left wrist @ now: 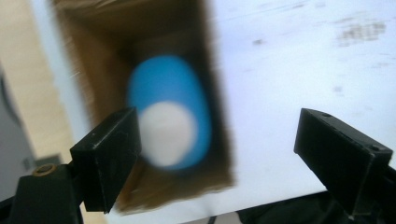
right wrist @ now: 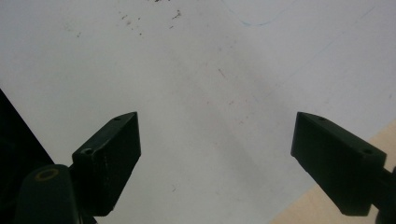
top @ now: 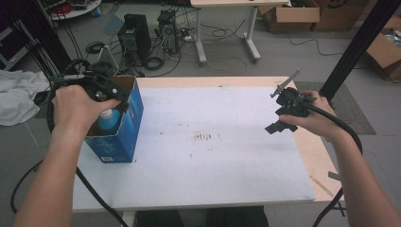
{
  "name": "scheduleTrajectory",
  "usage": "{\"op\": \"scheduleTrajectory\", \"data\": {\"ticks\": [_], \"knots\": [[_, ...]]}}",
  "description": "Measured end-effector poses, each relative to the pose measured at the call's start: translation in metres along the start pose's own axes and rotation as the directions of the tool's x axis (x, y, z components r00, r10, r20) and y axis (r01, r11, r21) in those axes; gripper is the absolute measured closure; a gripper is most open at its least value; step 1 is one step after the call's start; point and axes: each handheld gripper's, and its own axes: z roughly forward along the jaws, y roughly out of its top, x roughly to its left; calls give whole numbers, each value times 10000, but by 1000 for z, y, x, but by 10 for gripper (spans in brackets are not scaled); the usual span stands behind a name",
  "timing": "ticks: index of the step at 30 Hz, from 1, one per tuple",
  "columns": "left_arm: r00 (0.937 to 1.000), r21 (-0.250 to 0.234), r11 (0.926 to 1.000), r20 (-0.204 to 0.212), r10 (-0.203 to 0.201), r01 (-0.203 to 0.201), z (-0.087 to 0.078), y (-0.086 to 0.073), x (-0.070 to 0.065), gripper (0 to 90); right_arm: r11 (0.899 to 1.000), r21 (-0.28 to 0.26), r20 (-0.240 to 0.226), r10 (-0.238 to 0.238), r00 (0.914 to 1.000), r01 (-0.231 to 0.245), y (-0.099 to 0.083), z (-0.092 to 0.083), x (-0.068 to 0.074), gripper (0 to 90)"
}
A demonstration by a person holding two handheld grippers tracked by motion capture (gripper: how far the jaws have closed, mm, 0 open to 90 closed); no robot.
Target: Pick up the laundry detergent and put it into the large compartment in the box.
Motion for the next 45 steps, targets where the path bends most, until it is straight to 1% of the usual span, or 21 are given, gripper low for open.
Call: {"op": "scheduleTrajectory", "data": {"ticks": [1,3,5,7,9,10,12,14,16,19,20,22,24,25,27,30,33,36,37,41,45], "knots": [[9999,-84,9999,-18,143,-143,-1,1,-5,152,10000,10,21,12,10000,-12,0,-1,0,158],[9975,-128,9976,157,688,-686,-3,2,-20,146,10000,-2,35,24,10000,-24,1,-2,0,157],[9930,-170,9933,292,1146,-1141,-3,4,-34,132,10000,14,31,-14,10000,14,2,-3,0,158],[9887,-299,9892,405,1444,-1433,-3,5,-46,129,10000,38,53,-42,10000,42,3,-3,0,158],[9804,-359,9813,493,1907,-1891,0,7,-61,129,10000,-21,62,-38,10000,38,4,-5,1,157],[9764,-379,9770,426,2116,-2100,1,8,-68,129,10000,-30,45,-26,10000,26,5,-5,1,157],[9690,-407,9699,500,2421,-2402,5,10,-78,122,10000,10,44,-36,10000,36,5,-5,0,158],[9566,-434,9581,597,2853,-2831,12,11,-93,120,10000,13,57,-38,10000,38,6,-4,0,157],[9411,-457,9434,692,3311,-3285,20,12,-106,120,10000,22,23,-15,10000,15,6,-4,0,158],[9227,-439,9261,798,3771,-3747,31,13,-123,116,10000,75,41,-54,10000,54,6,-3,-1,158],[9181,-377,9217,812,3879,-3861,36,13,-129,115,10000,86,30,-33,10000,33,6,-3,-1,157],[9045,-335,9090,908,4168,-4155,44,14,-139,105,10000,81,21,-37,10000,37,6,-2,-2,158],[8988,-233,9048,1064,4252,-4253,52,16,-147,104,10000,95,11,-17,10000,17,6,-2,-2,158],[8965,-193,9023,1057,4303,-4308,55,16,-150,102,10000,95,1,-18,10000,18,6,-2,-2,158],[8887,-108,8931,952,4486,-4497,62,17,-157,97,9999,94,3,-67,10000,67,6,-1,-2,158],[8801,-52,8843,952,4652,-4669,71,18,-165,93,9999,129,-9,3,10000,-3,5,0,-3,158],[8748,110,8800,1152,4706,-4748,79,19,-171,88,9999,155,-19,36,10000,-36,5,1,-4,157],[8699,293,8725,1010,4828,-4877,83,19,-174,91,9999,141,-41,-12,10000,12,5,2,-3,158],[8692,285,8721,1030,4836,-4886,83,18,-175,94,9999,136,-43,-37,10000,38,5,3,-3,158],[8691,252,8728,1106,4821,-4874,83,18,-174,93,9999,162,-56,-6,10000,7,5,4,-3,158],[8726,271,8757,1046,4772,-4821,83,17,-172,88,9998,194,-30,-42,10000,42,5,4,-3,158]]}}
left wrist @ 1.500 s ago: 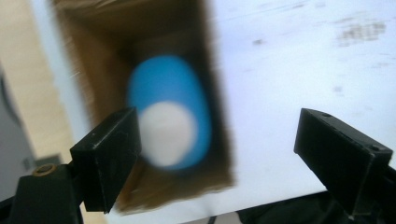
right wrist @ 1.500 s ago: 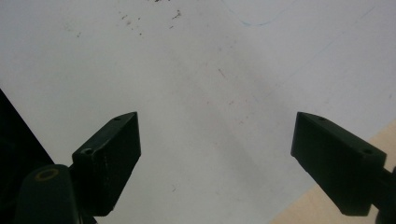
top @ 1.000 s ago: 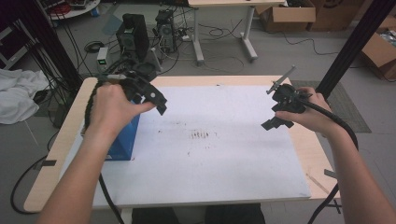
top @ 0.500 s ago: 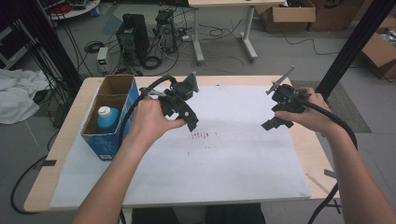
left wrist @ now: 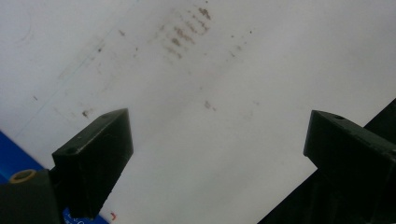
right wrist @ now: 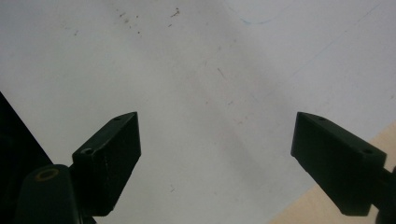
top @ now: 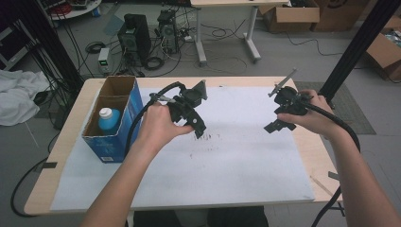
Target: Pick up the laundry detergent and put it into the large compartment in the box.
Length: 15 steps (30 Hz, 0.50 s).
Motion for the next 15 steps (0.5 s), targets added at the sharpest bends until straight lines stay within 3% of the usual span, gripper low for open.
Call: {"op": "scheduleTrajectory", "data": {"ticks": [15], "knots": [[10000,45,10000,-8,-67,67,1,1,1,75,10000,7,-35,11,10000,-11,-1,1,1,158]]}}
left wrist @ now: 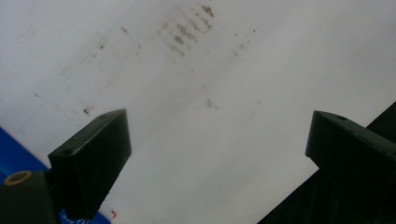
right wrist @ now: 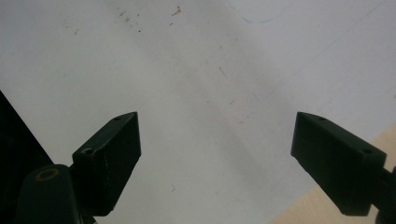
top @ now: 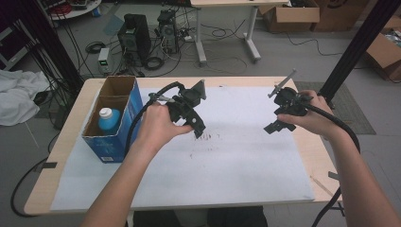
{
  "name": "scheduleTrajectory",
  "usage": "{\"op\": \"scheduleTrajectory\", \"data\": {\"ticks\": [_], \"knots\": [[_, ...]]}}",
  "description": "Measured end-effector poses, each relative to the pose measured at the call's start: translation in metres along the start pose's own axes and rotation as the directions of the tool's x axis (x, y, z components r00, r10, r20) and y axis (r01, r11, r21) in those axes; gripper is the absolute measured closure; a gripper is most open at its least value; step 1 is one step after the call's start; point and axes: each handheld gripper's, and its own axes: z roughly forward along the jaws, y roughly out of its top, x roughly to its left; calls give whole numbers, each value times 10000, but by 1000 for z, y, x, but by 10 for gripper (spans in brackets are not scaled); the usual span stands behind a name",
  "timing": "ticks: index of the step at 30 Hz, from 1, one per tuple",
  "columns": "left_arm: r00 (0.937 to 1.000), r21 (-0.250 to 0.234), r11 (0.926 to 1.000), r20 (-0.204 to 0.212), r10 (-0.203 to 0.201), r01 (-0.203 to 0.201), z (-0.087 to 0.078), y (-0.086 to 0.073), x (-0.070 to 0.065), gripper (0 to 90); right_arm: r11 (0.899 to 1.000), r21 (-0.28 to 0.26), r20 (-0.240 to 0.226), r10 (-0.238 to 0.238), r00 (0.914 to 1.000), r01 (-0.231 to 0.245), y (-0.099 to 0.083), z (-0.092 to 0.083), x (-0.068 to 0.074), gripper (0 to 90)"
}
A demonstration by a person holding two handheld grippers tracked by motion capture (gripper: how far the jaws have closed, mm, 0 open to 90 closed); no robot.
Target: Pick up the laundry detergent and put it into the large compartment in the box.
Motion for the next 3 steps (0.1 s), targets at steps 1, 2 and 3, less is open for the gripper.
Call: {"op": "scheduleTrajectory", "data": {"ticks": [1,2,3], "knots": [[10000,17,10000,-7,8,-8,0,0,0,75,10000,-4,-2,26,10000,-26,0,0,0,158],[10000,9,10000,-36,13,-13,0,0,-1,75,10000,-12,-1,24,10000,-24,-1,0,0,158],[10000,3,10000,-35,13,-13,0,0,-1,75,10000,6,6,31,10000,-31,-1,0,0,158]]}}
